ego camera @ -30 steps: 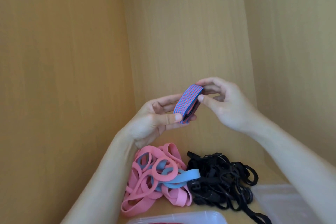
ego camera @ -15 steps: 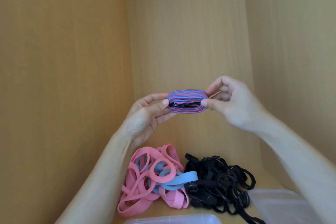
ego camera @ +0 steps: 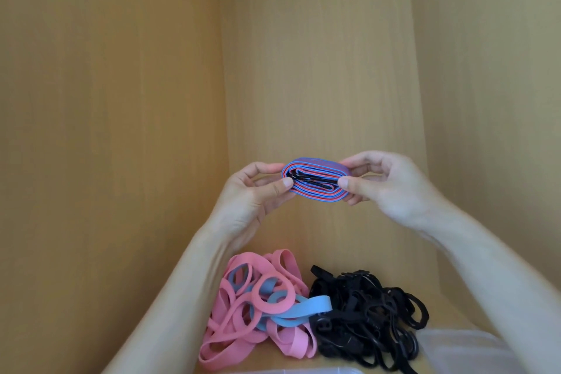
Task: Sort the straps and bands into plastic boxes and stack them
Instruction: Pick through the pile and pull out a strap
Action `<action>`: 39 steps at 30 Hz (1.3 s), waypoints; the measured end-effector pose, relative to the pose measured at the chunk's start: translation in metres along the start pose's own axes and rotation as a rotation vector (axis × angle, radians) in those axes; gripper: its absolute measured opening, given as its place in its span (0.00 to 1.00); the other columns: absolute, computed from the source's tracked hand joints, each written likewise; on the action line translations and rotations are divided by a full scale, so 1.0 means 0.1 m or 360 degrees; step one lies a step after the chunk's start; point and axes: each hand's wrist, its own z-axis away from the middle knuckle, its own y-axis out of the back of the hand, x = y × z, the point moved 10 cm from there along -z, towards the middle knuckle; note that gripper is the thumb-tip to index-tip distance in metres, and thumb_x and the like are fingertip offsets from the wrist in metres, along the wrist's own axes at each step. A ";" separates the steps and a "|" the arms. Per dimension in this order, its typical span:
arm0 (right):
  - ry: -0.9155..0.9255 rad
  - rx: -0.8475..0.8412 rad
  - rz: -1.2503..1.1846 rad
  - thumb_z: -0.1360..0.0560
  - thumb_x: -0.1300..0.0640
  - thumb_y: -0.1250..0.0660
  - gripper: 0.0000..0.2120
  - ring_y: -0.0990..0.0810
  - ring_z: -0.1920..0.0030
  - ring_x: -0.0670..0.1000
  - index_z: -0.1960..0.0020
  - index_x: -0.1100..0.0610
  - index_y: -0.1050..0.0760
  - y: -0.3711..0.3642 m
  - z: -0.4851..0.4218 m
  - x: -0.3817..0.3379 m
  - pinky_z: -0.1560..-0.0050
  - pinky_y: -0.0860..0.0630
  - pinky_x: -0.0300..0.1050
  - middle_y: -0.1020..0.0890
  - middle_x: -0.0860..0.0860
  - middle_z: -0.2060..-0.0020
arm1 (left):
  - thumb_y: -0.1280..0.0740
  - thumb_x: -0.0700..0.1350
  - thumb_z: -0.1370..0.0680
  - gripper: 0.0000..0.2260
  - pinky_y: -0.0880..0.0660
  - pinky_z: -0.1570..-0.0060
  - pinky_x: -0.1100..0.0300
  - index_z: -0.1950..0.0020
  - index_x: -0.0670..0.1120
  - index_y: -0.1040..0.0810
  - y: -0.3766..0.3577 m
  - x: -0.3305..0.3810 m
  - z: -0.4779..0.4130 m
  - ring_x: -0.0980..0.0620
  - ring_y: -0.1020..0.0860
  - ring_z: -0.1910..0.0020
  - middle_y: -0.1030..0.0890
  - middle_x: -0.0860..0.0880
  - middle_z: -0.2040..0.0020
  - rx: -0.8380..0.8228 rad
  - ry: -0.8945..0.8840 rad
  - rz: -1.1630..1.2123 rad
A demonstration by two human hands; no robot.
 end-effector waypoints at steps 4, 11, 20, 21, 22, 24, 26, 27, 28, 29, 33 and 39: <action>-0.0018 -0.0013 -0.0064 0.26 0.68 0.27 0.08 0.17 0.67 0.50 0.48 0.64 0.19 0.01 0.00 -0.01 0.64 0.20 0.39 0.16 0.60 0.58 | 0.26 0.33 0.34 0.13 0.18 0.53 0.58 0.53 0.41 0.22 -0.01 0.04 0.01 0.45 0.15 0.54 0.14 0.37 0.51 0.0000 -0.0039 -0.0051; -0.0050 -0.0060 -0.0034 0.25 0.70 0.30 0.08 0.18 0.68 0.52 0.46 0.67 0.21 0.02 0.03 -0.06 0.67 0.20 0.41 0.17 0.68 0.56 | 0.26 0.34 0.34 0.12 0.18 0.53 0.57 0.54 0.41 0.22 -0.06 0.09 0.05 0.44 0.15 0.56 0.15 0.37 0.53 -0.0031 -0.0084 -0.0100; -0.0011 -0.0062 0.0014 0.25 0.70 0.29 0.11 0.20 0.69 0.54 0.43 0.62 0.20 -0.14 0.15 -0.29 0.67 0.20 0.44 0.21 0.58 0.66 | 0.27 0.33 0.34 0.13 0.18 0.56 0.59 0.51 0.37 0.21 0.06 0.06 0.20 0.46 0.14 0.57 0.14 0.38 0.54 0.0086 0.0039 0.0037; 0.0018 -0.0082 0.0044 0.25 0.69 0.29 0.11 0.20 0.69 0.54 0.43 0.60 0.19 -0.19 0.17 -0.33 0.65 0.19 0.45 0.21 0.57 0.66 | 0.27 0.34 0.34 0.14 0.18 0.56 0.60 0.50 0.36 0.21 0.10 0.03 0.26 0.47 0.14 0.57 0.14 0.38 0.54 0.0118 0.0066 0.0080; 0.0047 -0.0111 0.0077 0.24 0.68 0.29 0.11 0.20 0.69 0.53 0.43 0.58 0.18 -0.25 0.19 -0.36 0.64 0.19 0.46 0.21 0.57 0.65 | 0.27 0.33 0.34 0.14 0.18 0.57 0.61 0.48 0.36 0.21 0.13 -0.01 0.33 0.48 0.14 0.57 0.14 0.39 0.54 0.0151 0.0093 0.0134; 0.0086 -0.0202 0.0132 0.25 0.66 0.27 0.13 0.19 0.67 0.51 0.42 0.55 0.17 -0.35 0.23 -0.38 0.60 0.19 0.45 0.19 0.54 0.63 | 0.28 0.33 0.33 0.15 0.18 0.57 0.62 0.47 0.35 0.20 0.19 -0.11 0.45 0.48 0.14 0.55 0.14 0.40 0.53 0.0207 0.0160 0.0257; 0.0102 -0.0333 0.0201 0.29 0.65 0.24 0.20 0.18 0.66 0.49 0.40 0.50 0.19 -0.44 0.29 -0.35 0.55 0.20 0.42 0.18 0.45 0.60 | 0.29 0.34 0.33 0.16 0.19 0.57 0.63 0.46 0.34 0.20 0.20 -0.22 0.52 0.47 0.14 0.54 0.14 0.39 0.52 0.0235 0.0246 0.0378; 0.0111 -0.0381 0.0225 0.31 0.67 0.22 0.25 0.18 0.65 0.49 0.39 0.47 0.20 -0.49 0.32 -0.34 0.54 0.20 0.42 0.18 0.42 0.59 | 0.29 0.34 0.33 0.16 0.19 0.58 0.64 0.45 0.34 0.20 0.20 -0.26 0.53 0.46 0.15 0.53 0.15 0.39 0.51 0.0237 0.0293 0.0433; 0.0141 -0.0385 0.0240 0.33 0.69 0.22 0.29 0.19 0.63 0.51 0.39 0.45 0.22 -0.51 0.34 -0.32 0.54 0.20 0.42 0.18 0.41 0.57 | 0.29 0.34 0.32 0.16 0.19 0.58 0.64 0.45 0.34 0.20 0.19 -0.30 0.54 0.45 0.15 0.52 0.15 0.39 0.51 0.0229 0.0331 0.0483; 0.0194 -0.0340 0.0269 0.34 0.71 0.21 0.32 0.19 0.61 0.54 0.40 0.42 0.23 -0.52 0.34 -0.32 0.56 0.21 0.43 0.18 0.42 0.55 | 0.30 0.34 0.32 0.16 0.19 0.59 0.64 0.45 0.34 0.20 0.18 -0.32 0.55 0.45 0.15 0.52 0.15 0.39 0.51 0.0209 0.0360 0.0525; 0.0487 -0.0083 0.0528 0.34 0.66 0.20 0.34 0.22 0.51 0.49 0.38 0.39 0.25 -0.46 0.55 -0.33 0.53 0.25 0.41 0.25 0.47 0.47 | 0.29 0.35 0.31 0.15 0.19 0.58 0.65 0.45 0.35 0.19 0.08 -0.48 0.60 0.46 0.14 0.54 0.14 0.39 0.52 0.0046 0.0482 0.0555; 0.0545 -0.0035 0.0509 0.31 0.64 0.23 0.26 0.24 0.34 0.47 0.36 0.51 0.27 -0.37 1.07 -0.19 0.35 0.31 0.33 0.24 0.41 0.37 | 0.30 0.36 0.30 0.14 0.18 0.57 0.63 0.45 0.35 0.20 -0.09 -0.70 0.74 0.47 0.13 0.56 0.14 0.40 0.53 -0.0231 0.0649 0.0250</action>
